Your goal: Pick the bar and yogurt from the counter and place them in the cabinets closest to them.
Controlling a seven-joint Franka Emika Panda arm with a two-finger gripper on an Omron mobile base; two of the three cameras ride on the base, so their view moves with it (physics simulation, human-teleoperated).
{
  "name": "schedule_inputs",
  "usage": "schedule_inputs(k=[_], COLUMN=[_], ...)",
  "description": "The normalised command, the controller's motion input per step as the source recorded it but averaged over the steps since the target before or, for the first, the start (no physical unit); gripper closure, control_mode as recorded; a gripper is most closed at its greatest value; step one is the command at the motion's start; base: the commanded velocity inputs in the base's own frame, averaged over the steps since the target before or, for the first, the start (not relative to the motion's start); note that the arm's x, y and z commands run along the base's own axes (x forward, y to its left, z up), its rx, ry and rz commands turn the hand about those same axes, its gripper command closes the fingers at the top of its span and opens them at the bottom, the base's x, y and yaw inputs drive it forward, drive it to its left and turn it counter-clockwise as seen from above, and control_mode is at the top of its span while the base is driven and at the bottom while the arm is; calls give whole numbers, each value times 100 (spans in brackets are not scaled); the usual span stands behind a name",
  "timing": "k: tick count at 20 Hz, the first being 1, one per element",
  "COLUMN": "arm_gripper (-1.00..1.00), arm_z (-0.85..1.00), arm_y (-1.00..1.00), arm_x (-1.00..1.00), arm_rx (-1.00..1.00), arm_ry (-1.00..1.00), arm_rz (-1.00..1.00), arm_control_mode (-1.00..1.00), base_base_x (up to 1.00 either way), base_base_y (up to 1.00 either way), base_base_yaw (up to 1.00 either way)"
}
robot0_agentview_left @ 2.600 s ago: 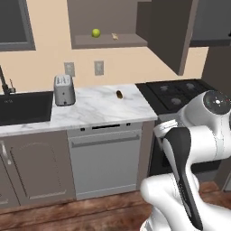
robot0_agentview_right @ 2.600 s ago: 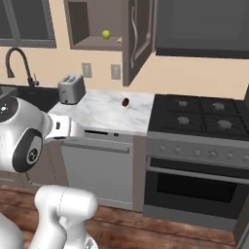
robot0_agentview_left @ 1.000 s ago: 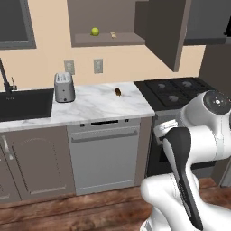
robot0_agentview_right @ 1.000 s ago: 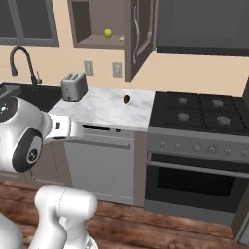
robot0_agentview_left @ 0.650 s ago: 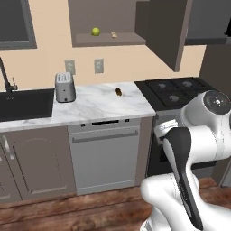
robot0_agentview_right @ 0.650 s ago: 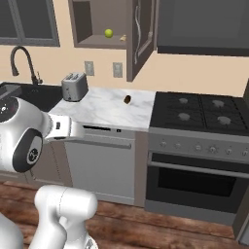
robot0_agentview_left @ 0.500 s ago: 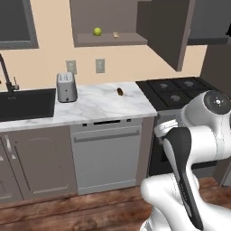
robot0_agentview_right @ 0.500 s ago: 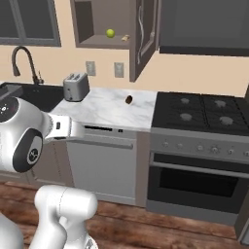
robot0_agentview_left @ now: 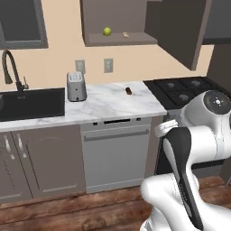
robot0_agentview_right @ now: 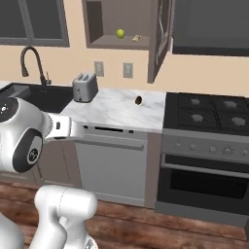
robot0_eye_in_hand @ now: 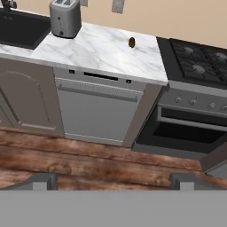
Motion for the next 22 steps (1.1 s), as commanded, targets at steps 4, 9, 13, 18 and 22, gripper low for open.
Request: schedule_inputs(k=[4, 9, 13, 18, 22], arm_gripper=[-100, -100, -100, -100, -100], arm_z=[0, 0, 0, 0, 0], arm_y=[0, 0, 0, 0, 0], arm_x=[0, 0, 0, 0, 0], arm_rx=[0, 0, 0, 0, 0], arm_ry=[0, 0, 0, 0, 0], arm_rz=[0, 0, 0, 0, 0], arm_control_mode=[100, 100, 100, 100, 100], base_base_x=[-6, -7, -8, -4, -1], base_base_y=[46, 49, 52, 55, 58], base_base_yaw=[0, 0, 0, 0, 0])
